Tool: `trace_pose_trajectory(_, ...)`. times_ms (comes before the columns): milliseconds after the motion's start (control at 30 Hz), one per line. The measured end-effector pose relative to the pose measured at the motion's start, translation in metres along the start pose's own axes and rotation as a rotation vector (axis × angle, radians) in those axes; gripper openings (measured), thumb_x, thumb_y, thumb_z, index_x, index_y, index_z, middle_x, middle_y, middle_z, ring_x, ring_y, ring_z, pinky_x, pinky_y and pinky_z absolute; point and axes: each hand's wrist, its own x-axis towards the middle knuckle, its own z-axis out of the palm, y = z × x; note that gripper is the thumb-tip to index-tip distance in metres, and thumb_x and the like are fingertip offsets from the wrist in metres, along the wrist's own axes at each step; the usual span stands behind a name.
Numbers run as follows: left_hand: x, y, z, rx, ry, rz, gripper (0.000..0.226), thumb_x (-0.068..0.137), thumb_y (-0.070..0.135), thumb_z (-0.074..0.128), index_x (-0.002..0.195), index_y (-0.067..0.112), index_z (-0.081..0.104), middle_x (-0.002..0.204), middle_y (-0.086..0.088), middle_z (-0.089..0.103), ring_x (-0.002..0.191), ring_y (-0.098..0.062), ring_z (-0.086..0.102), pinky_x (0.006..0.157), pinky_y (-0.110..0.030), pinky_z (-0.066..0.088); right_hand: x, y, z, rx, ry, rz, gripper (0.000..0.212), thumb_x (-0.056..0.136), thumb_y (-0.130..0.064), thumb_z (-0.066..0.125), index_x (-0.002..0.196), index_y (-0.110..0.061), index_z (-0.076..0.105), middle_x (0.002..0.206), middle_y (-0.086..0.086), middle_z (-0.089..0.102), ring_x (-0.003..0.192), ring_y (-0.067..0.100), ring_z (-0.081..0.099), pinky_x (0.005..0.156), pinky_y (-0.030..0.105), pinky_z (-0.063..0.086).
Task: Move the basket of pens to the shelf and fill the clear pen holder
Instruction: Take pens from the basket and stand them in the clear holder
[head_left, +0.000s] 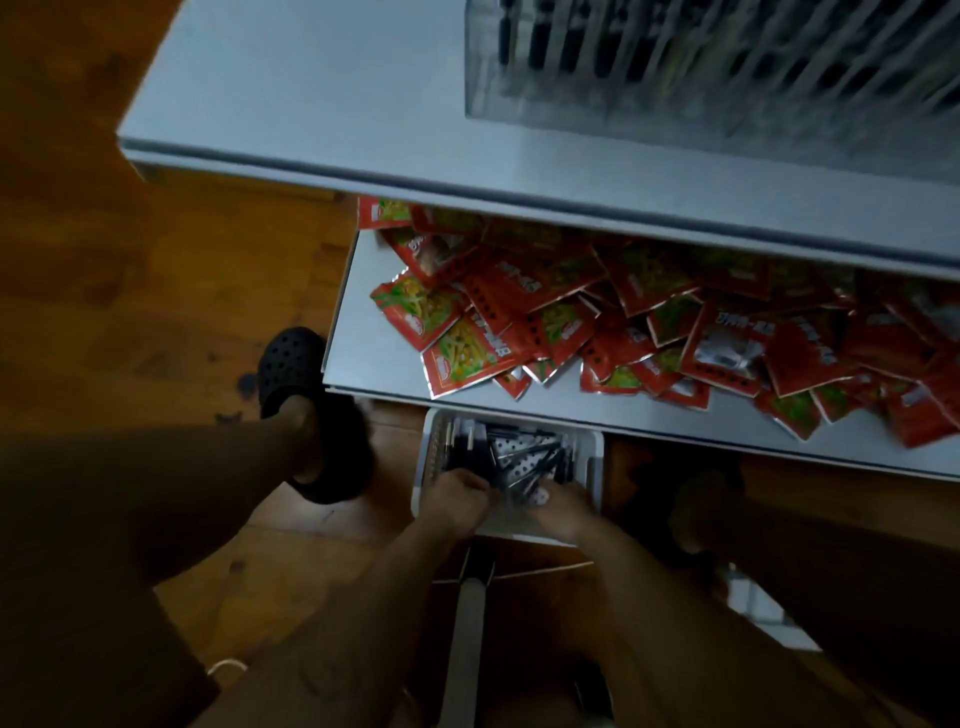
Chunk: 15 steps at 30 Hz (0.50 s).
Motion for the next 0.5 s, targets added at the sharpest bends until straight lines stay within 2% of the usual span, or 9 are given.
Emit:
trace_pose_trajectory(33, 0.005, -0.002, 0.001, -0.028, -0.002, -0.031, 0.008, 0.089, 0.008, 0.06, 0.085, 0.014, 0.061, 0.081, -0.006, 0.063, 0.068, -0.017, 0.058, 0.051, -0.021, 0.043, 0.004, -0.001, 0.0, 0.048, -0.029, 0.036, 0.06, 0.097, -0.028, 0.054, 0.149, -0.011, 0.029, 0.135, 0.02, 0.044, 0.119, 0.036, 0.049, 0.084, 0.037, 0.048)
trace_pose_trajectory(100, 0.017, -0.002, 0.004, -0.092, 0.001, -0.061, 0.006, 0.087, 0.01, 0.062, 0.092, 0.013, 0.064, 0.084, -0.009, 0.066, 0.071, -0.022, 0.06, 0.056, -0.026, 0.045, 0.015, 0.0, 0.001, 0.076, -0.045, 0.093, 0.069, 0.096, -0.035, 0.055, 0.152, -0.013, 0.021, 0.151, 0.022, 0.027, 0.132, 0.038, 0.039, 0.096, 0.038, 0.046)
trace_pose_trajectory(133, 0.021, -0.001, 0.004, -0.121, 0.003, -0.057, 0.008, 0.087, 0.013, 0.064, 0.094, 0.013, 0.064, 0.084, -0.01, 0.067, 0.072, -0.023, 0.06, 0.058, -0.029, 0.045, 0.019, 0.001, 0.001, 0.02, -0.029, 0.116, 0.073, 0.092, -0.046, 0.055, 0.15, -0.015, 0.024, 0.154, 0.02, 0.023, 0.135, 0.038, 0.034, 0.104, 0.038, 0.041)
trace_pose_trajectory(200, 0.027, 0.004, 0.003, -0.17, 0.014, -0.034, 0.004, 0.088, 0.016, 0.066, 0.09, 0.014, 0.063, 0.079, -0.008, 0.064, 0.071, -0.022, 0.057, 0.057, -0.029, 0.044, 0.03, 0.002, 0.005, -0.047, -0.004, 0.122, 0.073, 0.08, -0.055, 0.052, 0.142, -0.019, 0.039, 0.153, 0.016, 0.028, 0.135, 0.039, 0.031, 0.109, 0.041, 0.035)
trace_pose_trajectory(300, 0.029, 0.01, -0.001, -0.206, 0.038, -0.004, 0.007, 0.089, 0.018, 0.066, 0.09, 0.014, 0.06, 0.082, -0.007, 0.062, 0.071, -0.019, 0.057, 0.057, -0.027, 0.044, 0.033, 0.001, 0.009, -0.124, -0.014, 0.156, 0.068, 0.089, -0.047, 0.053, 0.146, -0.016, 0.033, 0.158, 0.018, 0.007, 0.142, 0.039, 0.016, 0.11, 0.04, 0.032)
trace_pose_trajectory(333, 0.028, 0.012, -0.001, -0.209, 0.038, 0.008, 0.009, 0.09, 0.019, 0.066, 0.093, 0.013, 0.061, 0.083, -0.007, 0.063, 0.071, -0.019, 0.057, 0.057, -0.027, 0.045, 0.031, 0.0, 0.009, -0.155, 0.001, 0.155, 0.067, 0.091, -0.046, 0.053, 0.146, -0.014, 0.033, 0.157, 0.019, 0.006, 0.142, 0.039, 0.016, 0.11, 0.041, 0.032)
trace_pose_trajectory(433, 0.026, 0.011, 0.0, -0.205, 0.043, 0.022, 0.01, 0.088, 0.019, 0.067, 0.092, 0.013, 0.061, 0.083, -0.009, 0.064, 0.074, -0.022, 0.059, 0.056, -0.027, 0.044, 0.028, 0.0, 0.013, -0.232, 0.064, 0.125, 0.05, 0.09, -0.034, 0.053, 0.134, -0.01, 0.05, 0.149, 0.021, 0.026, 0.133, 0.038, 0.033, 0.107, 0.043, 0.038)
trace_pose_trajectory(500, 0.026, 0.008, 0.001, -0.194, 0.048, 0.033, 0.009, 0.086, 0.02, 0.069, 0.086, 0.016, 0.06, 0.081, -0.008, 0.065, 0.075, -0.023, 0.06, 0.058, -0.028, 0.044, 0.023, 0.001, 0.018, -0.282, 0.077, 0.127, 0.042, 0.094, -0.027, 0.05, 0.131, -0.007, 0.054, 0.148, 0.023, 0.022, 0.131, 0.037, 0.036, 0.11, 0.039, 0.036)
